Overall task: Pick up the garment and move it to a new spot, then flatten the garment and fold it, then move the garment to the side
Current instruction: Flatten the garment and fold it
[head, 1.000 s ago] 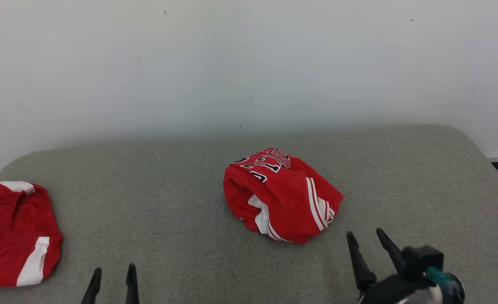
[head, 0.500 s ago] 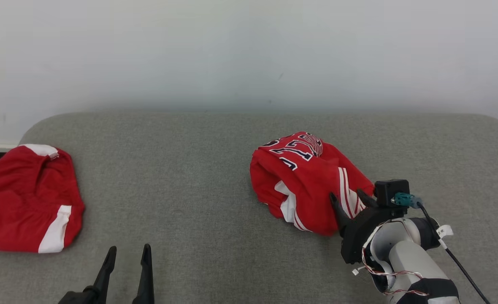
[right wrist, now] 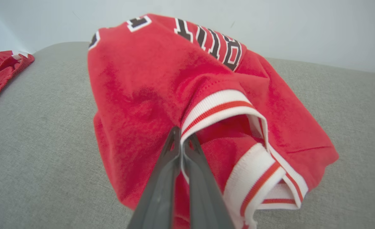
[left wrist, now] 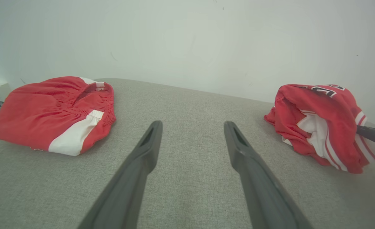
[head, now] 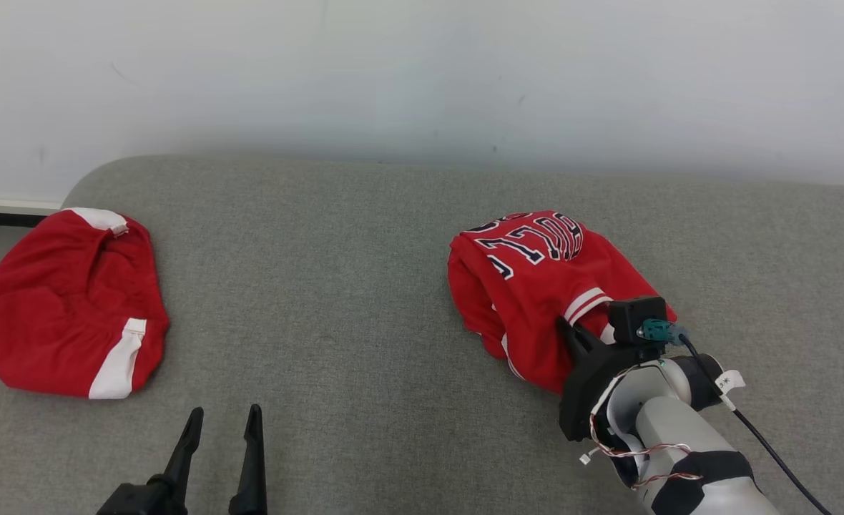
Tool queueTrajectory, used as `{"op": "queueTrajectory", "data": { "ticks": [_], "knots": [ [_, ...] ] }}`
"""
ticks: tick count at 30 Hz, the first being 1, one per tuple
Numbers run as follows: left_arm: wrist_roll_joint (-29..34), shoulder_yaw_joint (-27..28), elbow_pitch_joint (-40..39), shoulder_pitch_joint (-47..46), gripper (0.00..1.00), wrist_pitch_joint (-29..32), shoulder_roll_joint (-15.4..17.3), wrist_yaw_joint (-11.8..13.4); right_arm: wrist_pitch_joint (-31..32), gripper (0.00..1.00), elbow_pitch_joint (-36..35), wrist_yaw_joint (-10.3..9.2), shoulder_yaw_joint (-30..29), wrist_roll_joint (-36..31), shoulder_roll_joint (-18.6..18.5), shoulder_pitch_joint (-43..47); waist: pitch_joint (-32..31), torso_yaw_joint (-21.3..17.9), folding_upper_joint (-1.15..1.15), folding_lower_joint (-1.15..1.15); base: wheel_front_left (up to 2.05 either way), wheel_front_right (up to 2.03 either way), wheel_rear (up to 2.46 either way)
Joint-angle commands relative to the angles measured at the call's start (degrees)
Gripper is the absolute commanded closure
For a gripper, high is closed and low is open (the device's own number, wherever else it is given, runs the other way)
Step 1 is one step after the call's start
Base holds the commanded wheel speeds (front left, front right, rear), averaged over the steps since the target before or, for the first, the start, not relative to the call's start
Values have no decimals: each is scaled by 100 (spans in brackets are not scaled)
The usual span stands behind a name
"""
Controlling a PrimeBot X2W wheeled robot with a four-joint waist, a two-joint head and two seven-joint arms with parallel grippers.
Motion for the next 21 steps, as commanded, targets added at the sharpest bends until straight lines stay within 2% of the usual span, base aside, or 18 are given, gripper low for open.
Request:
{"op": "queueTrajectory", "data": {
  "ticks": [1,6,11,12,16,21],
  "knots": [
    [-11,12,16,-19,0,-18,14,24,-96,100,-1,-12,141,74,-6,-31,-58,-11,-1,-1,0,0,0],
    [-32,23,20,102,0,-9,56,64,-386,100,-256,-12,779,465,-3,-199,-218,-60,-1,-1,0,0,0],
    [-67,64,-50,183,0,-18,95,116,-446,100,-1094,-12,1641,1261,-4,-817,-280,-188,-1,-1,0,0,0],
    [-72,66,-58,176,0,-18,101,118,-477,100,-1200,-12,1755,1248,-5,-980,-284,-203,-1,-1,0,0,0],
    [-75,61,-71,142,0,-21,128,126,-650,100,-1550,-12,1981,1422,-5,-1579,-313,-243,-1,-1,0,0,0],
    [-78,48,-106,156,0,-27,139,150,-1004,100,-1767,-12,1855,1424,-96,-2210,-321,-272,-1,-1,0,0,0]
  ]
}}
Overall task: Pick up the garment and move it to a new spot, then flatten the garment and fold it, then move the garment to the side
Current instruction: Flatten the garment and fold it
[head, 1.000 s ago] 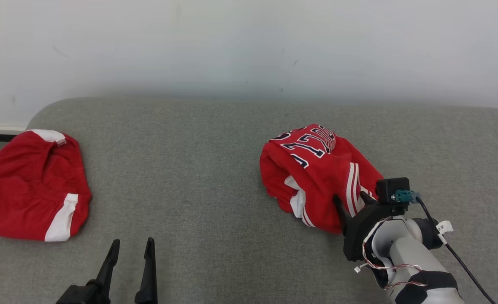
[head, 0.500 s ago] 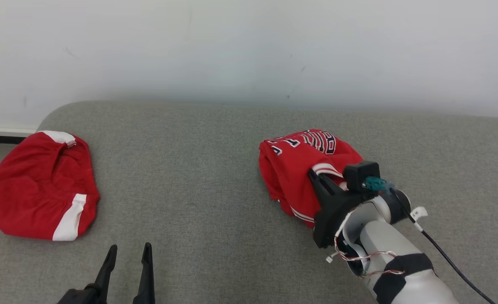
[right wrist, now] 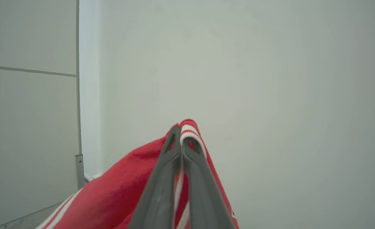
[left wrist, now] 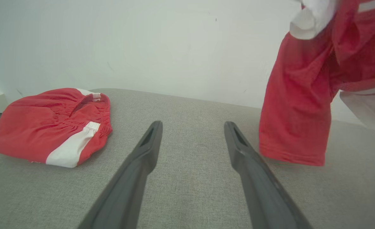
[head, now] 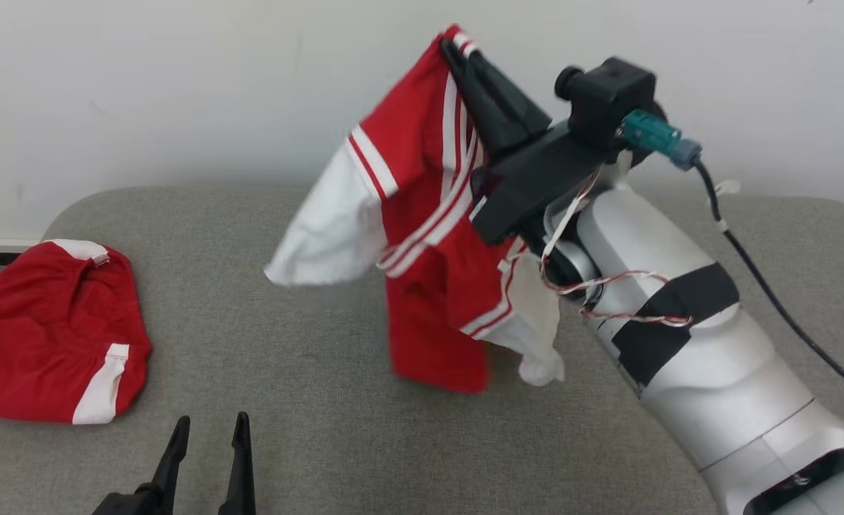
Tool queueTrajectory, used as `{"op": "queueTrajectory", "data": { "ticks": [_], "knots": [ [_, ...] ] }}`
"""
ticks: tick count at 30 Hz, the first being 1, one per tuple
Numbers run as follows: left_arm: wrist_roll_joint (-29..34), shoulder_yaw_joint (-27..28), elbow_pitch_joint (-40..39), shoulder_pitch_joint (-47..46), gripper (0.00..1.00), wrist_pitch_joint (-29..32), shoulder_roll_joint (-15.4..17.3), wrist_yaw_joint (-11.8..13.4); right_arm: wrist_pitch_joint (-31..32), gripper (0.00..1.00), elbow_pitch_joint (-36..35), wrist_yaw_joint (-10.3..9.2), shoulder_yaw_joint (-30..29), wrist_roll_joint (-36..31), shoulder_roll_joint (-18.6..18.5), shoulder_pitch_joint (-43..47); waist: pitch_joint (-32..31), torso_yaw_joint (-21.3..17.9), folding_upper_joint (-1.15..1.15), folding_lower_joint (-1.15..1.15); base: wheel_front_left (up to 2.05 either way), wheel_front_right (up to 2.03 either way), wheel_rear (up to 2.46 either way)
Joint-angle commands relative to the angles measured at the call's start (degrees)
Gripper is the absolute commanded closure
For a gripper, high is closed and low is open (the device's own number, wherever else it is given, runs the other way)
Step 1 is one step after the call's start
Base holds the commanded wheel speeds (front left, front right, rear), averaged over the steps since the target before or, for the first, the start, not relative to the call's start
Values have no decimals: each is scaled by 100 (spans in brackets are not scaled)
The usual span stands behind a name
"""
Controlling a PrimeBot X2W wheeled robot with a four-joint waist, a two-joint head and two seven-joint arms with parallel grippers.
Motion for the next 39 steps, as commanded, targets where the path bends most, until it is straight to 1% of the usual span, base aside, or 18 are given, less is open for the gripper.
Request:
{"op": "queueTrajectory", "data": {
  "ticks": [1,5,8,13,17,23,24,28,29,30,31,34,37,38,39],
  "knots": [
    [-36,-8,-27,24,0,-22,26,24,-95,100,7,-12,-112,-103,-115,-113,4,-12,0,0,0,0,0],
    [-46,-26,-33,35,0,-20,20,27,-220,100,276,-12,-631,-291,-251,-58,28,-10,0,0,0,0,0],
    [-62,-33,-27,25,0,-27,11,28,-161,100,827,-12,-1080,-500,-470,254,67,-17,0,0,0,0,0],
    [-80,-37,-10,-8,0,-36,22,26,-77,100,1856,-12,-1925,-1026,-777,749,164,-61,0,0,0,0,0],
    [-90,-43,11,-97,0,-46,9,29,-140,100,2434,-12,-2502,-1400,-902,1129,240,-105,0,0,0,0,0],
    [-107,-40,62,-186,0,-59,-2,17,-241,100,2876,-12,-3178,-1795,-986,1596,315,-201,0,0,0,0,0],
    [-107,-40,62,-186,0,-59,-2,17,-241,100,2876,-12,-3178,-1795,-986,1596,315,-201,0,0,0,0,0],
    [-114,-50,102,-212,0,-62,-8,2,-281,100,3022,-12,-3686,-1977,-1020,1785,321,-245,0,0,0,0,0],
    [-113,-55,110,-220,0,-64,-9,-4,-292,90,3032,-12,-3800,-2038,-1020,1823,320,-250,0,0,0,0,0],
    [-112,-59,121,-220,0,-65,-11,-9,-301,4,3034,-12,-3916,-2081,-997,1867,313,-251,0,0,0,0,0],
    [-111,-61,131,-216,0,-66,-12,-11,-308,0,3027,-12,-4026,-2135,-969,1910,304,-252,0,0,0,0,0],
    [-111,-77,161,-225,0,-68,-18,-26,-306,0,3031,-12,-4263,-2309,-938,2034,265,-237,0,0,0,0,0],
    [-120,-76,182,-195,0,-71,-18,-30,-241,0,3035,-12,-4471,-2647,-978,2169,197,-212,0,0,0,0,0],
    [-124,-71,185,-172,0,-72,-17,-26,-209,0,2991,-12,-4498,-2796,-952,2207,176,-206,0,0,0,0,0],
    [-126,-67,187,-148,0,-73,-17,-21,-188,0,2908,-12,-4513,-2901,-852,2227,156,-199,0,0,0,0,0]
  ]
}}
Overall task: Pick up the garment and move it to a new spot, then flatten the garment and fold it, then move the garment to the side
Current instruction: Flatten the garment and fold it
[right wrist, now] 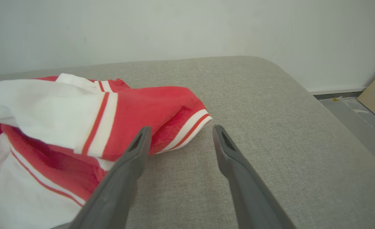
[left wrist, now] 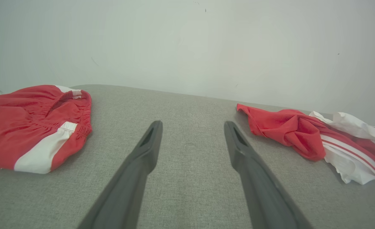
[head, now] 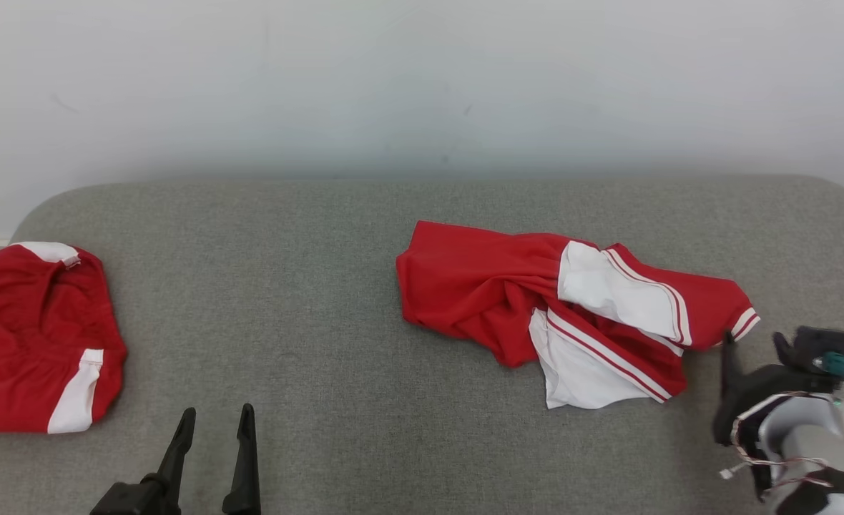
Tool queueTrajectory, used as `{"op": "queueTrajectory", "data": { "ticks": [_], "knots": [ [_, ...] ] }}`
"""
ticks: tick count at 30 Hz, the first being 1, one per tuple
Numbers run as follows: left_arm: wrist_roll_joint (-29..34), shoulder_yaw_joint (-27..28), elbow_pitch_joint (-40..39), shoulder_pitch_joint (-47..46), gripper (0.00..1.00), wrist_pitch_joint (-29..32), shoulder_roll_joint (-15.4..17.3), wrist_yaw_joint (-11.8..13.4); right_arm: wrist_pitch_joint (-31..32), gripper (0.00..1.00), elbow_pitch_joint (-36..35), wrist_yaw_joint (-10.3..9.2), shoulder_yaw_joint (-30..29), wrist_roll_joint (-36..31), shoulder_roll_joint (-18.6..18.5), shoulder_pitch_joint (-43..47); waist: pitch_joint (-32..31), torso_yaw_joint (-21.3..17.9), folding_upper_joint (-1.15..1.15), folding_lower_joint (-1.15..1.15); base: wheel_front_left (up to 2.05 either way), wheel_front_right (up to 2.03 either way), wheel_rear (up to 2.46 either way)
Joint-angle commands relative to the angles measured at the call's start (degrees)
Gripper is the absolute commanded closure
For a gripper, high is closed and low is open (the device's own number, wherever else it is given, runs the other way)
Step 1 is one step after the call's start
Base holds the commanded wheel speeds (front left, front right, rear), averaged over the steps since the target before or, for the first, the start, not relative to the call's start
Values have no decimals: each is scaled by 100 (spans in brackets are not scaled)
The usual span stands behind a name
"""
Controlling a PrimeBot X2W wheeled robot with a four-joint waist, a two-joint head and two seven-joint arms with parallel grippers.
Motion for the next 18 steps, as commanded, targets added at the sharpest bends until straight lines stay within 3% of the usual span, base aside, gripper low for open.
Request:
{"op": "queueTrajectory", "data": {
  "ticks": [1,9,18],
  "knots": [
    [-71,15,0,65,0,-30,4,-6,4,0,-133,-12,18,-86,151,35,-36,19,0,0,0,0,0],
    [-77,55,-76,118,0,-29,30,38,388,0,-1330,-12,540,-895,795,344,-41,41,0,0,0,0,0],
    [-40,-30,-51,-55,0,-33,-15,-21,1430,0,-1750,-12,971,-1490,882,291,162,250,0,0,0,0,0]
  ]
}}
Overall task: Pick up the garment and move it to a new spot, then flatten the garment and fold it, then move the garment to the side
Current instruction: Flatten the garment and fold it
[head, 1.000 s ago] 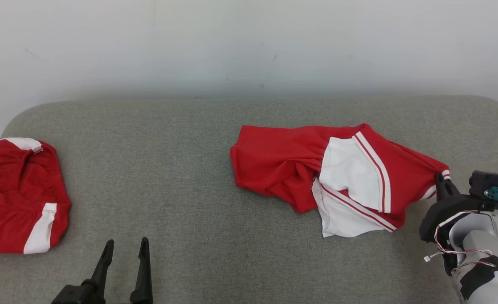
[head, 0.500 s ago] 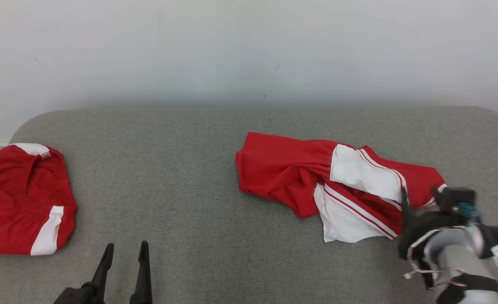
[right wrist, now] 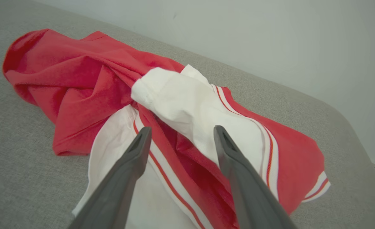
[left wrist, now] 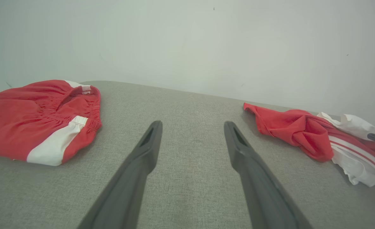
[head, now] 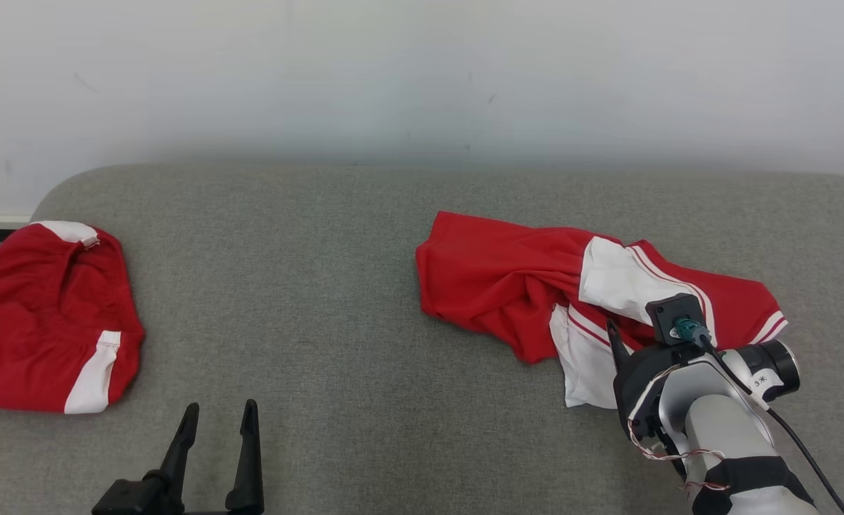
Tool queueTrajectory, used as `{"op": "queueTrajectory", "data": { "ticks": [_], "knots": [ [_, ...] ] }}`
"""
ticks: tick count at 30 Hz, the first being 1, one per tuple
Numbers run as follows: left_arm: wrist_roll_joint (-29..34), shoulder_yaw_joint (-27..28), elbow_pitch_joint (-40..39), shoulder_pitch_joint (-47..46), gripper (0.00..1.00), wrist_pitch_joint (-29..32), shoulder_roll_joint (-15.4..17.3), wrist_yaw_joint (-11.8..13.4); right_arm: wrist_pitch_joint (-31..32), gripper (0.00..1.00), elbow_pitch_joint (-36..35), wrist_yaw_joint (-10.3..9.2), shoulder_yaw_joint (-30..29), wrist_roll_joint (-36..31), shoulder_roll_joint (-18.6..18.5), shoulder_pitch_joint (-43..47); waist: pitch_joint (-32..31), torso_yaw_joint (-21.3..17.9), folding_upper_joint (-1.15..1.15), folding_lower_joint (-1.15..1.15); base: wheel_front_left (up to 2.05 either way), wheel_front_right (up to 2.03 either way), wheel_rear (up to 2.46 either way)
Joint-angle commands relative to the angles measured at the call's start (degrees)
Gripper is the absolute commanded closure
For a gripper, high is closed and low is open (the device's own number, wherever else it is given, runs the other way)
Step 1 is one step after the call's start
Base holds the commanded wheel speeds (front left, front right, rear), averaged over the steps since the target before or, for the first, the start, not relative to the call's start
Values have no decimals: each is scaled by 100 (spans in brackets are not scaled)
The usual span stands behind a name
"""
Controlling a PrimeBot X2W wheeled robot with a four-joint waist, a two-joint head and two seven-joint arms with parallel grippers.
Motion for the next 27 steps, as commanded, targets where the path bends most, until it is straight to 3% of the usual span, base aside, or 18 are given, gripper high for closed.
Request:
{"op": "queueTrajectory", "data": {
  "ticks": [1,19,20,22,27],
  "knots": [
    [-5,-2,16,-58,0,-23,-13,-25,102,0,-51,-13,15,-85,-1,-13,88,102,0,0,0,0,0],
    [44,-66,64,-154,0,-21,-24,-76,240,0,440,-12,-338,-269,-145,-503,229,319,0,0,0,0,0],
    [44,-72,68,-164,0,-21,-20,-81,205,53,477,-12,-370,-244,-142,-550,246,330,0,0,0,0,0],
    [48,-78,75,-192,0,-21,-8,-73,101,100,525,-12,-426,-254,-149,-624,277,344,0,0,0,0,0],
    [40,-37,105,-216,0,-18,6,-41,-425,100,442,-12,-553,-97,-65,-567,275,300,0,0,0,0,0]
  ]
}}
